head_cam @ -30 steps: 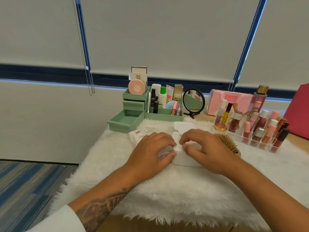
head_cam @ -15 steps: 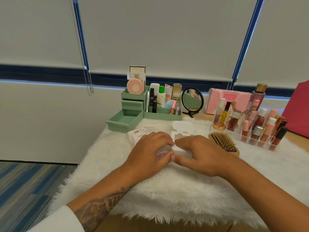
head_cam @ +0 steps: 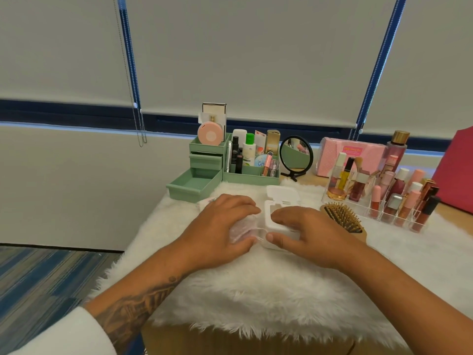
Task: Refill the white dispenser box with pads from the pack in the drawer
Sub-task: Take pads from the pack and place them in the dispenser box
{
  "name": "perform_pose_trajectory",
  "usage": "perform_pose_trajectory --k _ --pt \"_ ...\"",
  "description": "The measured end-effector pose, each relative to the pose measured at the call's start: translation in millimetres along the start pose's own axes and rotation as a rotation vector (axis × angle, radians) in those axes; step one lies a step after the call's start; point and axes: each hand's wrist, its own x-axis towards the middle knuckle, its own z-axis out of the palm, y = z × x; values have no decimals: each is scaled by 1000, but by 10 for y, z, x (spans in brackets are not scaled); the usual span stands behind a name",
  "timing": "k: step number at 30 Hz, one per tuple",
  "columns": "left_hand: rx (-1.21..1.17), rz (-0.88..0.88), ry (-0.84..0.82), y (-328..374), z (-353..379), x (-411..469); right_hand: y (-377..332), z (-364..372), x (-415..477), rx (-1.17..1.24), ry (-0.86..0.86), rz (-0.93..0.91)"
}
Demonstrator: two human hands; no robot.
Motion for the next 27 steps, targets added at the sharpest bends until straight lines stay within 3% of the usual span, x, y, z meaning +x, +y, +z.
perform_pose_trajectory --k 4,7,13,19,23,27 --pt "12 -88 -29 -158 -81 -100 -32 19 13 8 129 -16" --pt "-12 -112 40 -217 -40 -127 -189 18 50 -31 199 -105" --pt "-137 -139 89 -203 -13 -142 -442 142 186 -50 89 -264" --pt "-200 -155 154 -187 -30 -160 -476 285 347 -275 136 -253" --pt "-127 -214 236 -194 -34 -174 -477 277 357 -289 153 -218" --pt "-209 -267 219 -217 -29 -164 -485 275 350 -300 87 -188"
